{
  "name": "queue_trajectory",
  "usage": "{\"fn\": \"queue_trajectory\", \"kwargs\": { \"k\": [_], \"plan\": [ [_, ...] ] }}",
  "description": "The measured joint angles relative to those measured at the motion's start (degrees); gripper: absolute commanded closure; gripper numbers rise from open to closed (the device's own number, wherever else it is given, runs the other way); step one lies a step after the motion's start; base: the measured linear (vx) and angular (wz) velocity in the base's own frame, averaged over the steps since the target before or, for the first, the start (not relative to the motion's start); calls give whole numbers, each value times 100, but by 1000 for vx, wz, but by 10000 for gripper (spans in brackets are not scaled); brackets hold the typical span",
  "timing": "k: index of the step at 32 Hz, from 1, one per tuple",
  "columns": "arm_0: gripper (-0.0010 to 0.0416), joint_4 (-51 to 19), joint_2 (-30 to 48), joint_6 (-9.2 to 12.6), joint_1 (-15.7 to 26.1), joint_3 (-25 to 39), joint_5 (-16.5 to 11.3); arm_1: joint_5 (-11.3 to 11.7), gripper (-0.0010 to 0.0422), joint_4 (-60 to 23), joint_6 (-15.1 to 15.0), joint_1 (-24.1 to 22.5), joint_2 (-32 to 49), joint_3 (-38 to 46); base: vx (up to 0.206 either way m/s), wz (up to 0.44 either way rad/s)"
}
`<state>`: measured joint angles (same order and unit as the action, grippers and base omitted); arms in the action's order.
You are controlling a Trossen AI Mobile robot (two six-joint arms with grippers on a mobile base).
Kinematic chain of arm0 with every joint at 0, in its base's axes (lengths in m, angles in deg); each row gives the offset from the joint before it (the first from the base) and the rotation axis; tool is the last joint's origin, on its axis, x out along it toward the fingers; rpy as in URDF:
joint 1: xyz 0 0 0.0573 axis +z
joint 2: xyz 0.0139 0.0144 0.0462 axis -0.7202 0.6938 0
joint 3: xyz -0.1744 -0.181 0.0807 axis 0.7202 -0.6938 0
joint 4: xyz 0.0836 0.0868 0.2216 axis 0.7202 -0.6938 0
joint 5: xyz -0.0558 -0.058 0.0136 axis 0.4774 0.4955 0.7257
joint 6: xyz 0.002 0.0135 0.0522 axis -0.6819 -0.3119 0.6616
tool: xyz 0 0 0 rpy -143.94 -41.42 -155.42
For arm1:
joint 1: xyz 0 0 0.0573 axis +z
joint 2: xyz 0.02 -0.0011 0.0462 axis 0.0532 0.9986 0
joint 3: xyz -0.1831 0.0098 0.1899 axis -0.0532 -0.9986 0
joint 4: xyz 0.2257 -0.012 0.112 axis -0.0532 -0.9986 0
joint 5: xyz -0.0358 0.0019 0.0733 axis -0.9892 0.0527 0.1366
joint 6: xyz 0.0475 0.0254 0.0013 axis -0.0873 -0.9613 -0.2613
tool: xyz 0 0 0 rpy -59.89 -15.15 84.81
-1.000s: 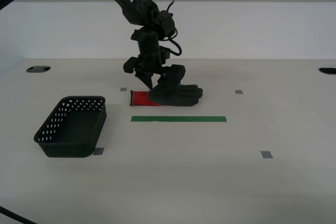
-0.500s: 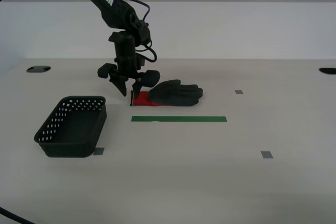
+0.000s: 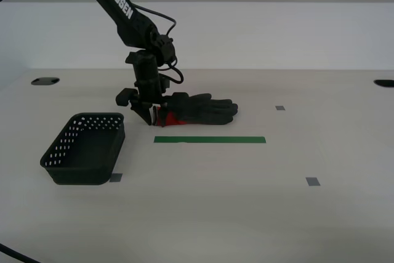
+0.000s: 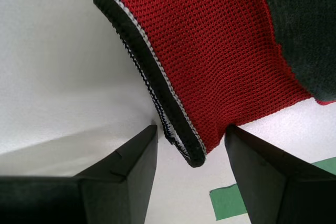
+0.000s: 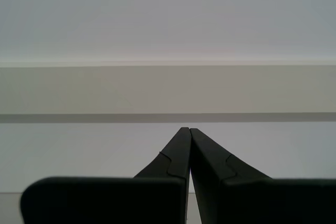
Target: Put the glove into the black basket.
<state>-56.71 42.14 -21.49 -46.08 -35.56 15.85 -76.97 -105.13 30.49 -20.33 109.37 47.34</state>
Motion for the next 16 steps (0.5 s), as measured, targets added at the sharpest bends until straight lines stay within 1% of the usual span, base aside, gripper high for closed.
{"fn": "queue_trajectory", "kwargs": {
  "k": [3,8,9,10,11,13,16],
  "plan": [
    [405,0,0,0,-2,0,-2,2,287,188,17,-4,-2,24,0,0],
    [405,0,0,0,2,0,-2,2,325,254,17,-22,-2,42,0,0],
    [405,0,0,0,2,0,0,2,341,278,17,-22,-2,42,0,0],
    [405,0,0,0,-4,0,-2,2,378,293,17,-22,-2,42,0,0],
    [405,0,0,0,-2,0,0,2,403,302,11,-22,-2,42,0,0],
    [405,0,0,0,-4,0,-2,2,416,323,-52,-24,-2,44,0,0],
    [405,0,0,0,-4,0,0,2,413,315,-87,-26,-4,44,0,0]
  ]
}}
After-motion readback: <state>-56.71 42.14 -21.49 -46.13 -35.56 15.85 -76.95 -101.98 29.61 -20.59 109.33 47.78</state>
